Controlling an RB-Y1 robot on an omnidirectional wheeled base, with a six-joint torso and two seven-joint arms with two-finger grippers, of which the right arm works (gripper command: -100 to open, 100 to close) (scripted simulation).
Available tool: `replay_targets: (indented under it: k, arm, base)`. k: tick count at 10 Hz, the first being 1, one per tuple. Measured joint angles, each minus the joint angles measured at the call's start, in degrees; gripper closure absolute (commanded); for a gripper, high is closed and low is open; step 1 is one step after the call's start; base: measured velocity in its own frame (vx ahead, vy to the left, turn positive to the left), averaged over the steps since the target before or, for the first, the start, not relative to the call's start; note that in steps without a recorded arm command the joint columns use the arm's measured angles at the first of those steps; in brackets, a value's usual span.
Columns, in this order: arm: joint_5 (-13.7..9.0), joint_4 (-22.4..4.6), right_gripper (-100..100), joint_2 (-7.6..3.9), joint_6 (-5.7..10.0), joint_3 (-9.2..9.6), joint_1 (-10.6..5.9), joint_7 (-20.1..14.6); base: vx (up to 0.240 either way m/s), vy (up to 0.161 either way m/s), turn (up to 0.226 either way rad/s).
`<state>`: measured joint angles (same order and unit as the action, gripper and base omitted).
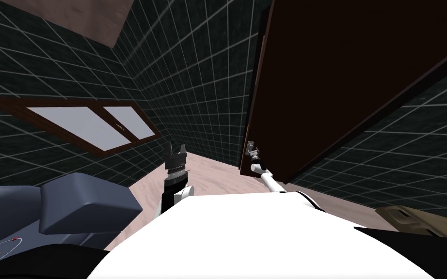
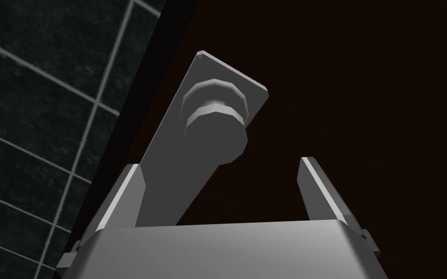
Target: Pull the door open
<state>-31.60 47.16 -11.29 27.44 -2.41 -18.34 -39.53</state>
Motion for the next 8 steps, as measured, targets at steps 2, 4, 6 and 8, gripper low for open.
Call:
replay_targets:
  k: [2, 4, 6, 8]
  arm:
    - [-2.0, 0.7, -100, 0.81, -0.25, 0.07, 0.09, -2.8]
    - [-3.7, 1.2, -100, 1.50, -0.41, 0.18, 0.09, -5.5]
    - [-5.6, 2.0, -100, 2.20, -0.72, 0.22, 0.25, -8.3]
    - [-7.6, 2.3, -100, 2.95, -0.85, 0.42, 0.15, -11.5]
  base:
    - [-0.084, -0.044, 0.052]
    - [-0.068, -0.025, 0.031]
    - [-0.086, -0.036, 0.054]
    - [-0.088, -0.041, 0.033]
